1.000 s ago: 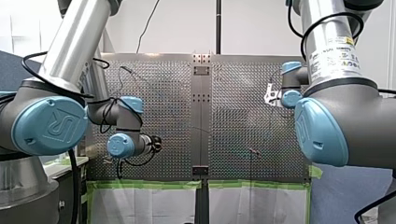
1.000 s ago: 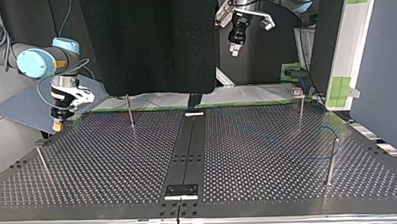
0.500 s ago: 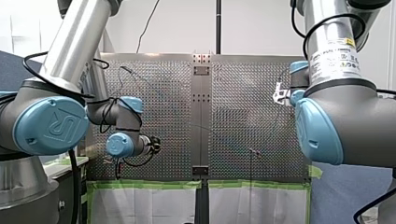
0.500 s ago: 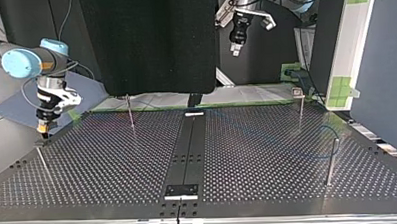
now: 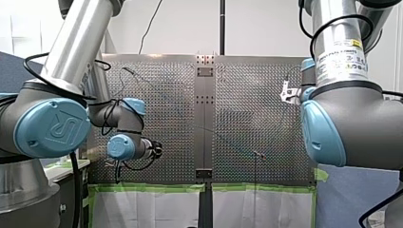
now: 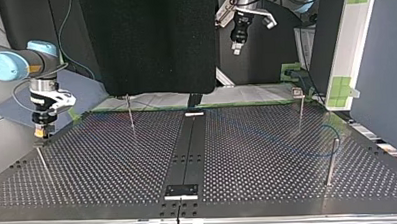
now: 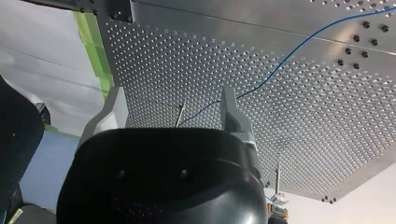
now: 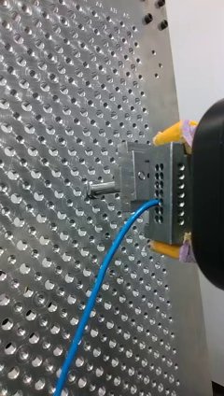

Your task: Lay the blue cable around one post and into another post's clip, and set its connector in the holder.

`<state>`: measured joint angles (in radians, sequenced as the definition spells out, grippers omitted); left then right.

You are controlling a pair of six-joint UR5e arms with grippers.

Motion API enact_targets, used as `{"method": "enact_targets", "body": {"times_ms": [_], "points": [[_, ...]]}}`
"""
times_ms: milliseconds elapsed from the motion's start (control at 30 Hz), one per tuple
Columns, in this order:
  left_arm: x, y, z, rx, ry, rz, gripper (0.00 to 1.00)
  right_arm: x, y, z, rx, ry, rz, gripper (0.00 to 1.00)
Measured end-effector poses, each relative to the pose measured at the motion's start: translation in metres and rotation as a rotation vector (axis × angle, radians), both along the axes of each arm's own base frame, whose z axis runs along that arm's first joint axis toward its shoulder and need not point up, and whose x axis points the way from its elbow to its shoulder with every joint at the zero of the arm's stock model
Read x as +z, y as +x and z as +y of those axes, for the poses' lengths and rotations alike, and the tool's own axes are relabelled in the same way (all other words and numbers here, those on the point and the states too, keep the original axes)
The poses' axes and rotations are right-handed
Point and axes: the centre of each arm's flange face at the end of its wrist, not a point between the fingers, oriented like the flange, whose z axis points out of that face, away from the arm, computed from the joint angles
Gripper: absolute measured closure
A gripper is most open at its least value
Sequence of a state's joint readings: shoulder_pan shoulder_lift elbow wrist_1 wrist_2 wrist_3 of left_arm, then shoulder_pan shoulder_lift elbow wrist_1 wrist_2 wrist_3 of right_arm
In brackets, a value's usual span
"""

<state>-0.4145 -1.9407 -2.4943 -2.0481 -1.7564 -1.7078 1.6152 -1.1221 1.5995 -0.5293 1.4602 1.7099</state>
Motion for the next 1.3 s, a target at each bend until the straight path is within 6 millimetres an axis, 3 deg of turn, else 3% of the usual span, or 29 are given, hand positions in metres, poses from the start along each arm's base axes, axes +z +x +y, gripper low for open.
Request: {"method": "enact_targets", "body": {"times_ms": [467, 1100, 1300], "points": [[-0.002, -0.002, 0.003, 0.019, 0.014, 0.021, 0.00, 0.019, -0.019, -0.015, 0.073, 0.005, 0.000, 1.00], [-0.002, -0.001, 0.005, 0.025, 0.019, 0.028, 0.00, 0.025, -0.032, -0.022, 0.137, 0.050, 0.004, 1.00], [-0.002, -0.001, 0.006, 0.029, 0.022, 0.028, 0.00, 0.015, -0.033, -0.029, 0.145, 0.078, 0.022, 1.00]]}}
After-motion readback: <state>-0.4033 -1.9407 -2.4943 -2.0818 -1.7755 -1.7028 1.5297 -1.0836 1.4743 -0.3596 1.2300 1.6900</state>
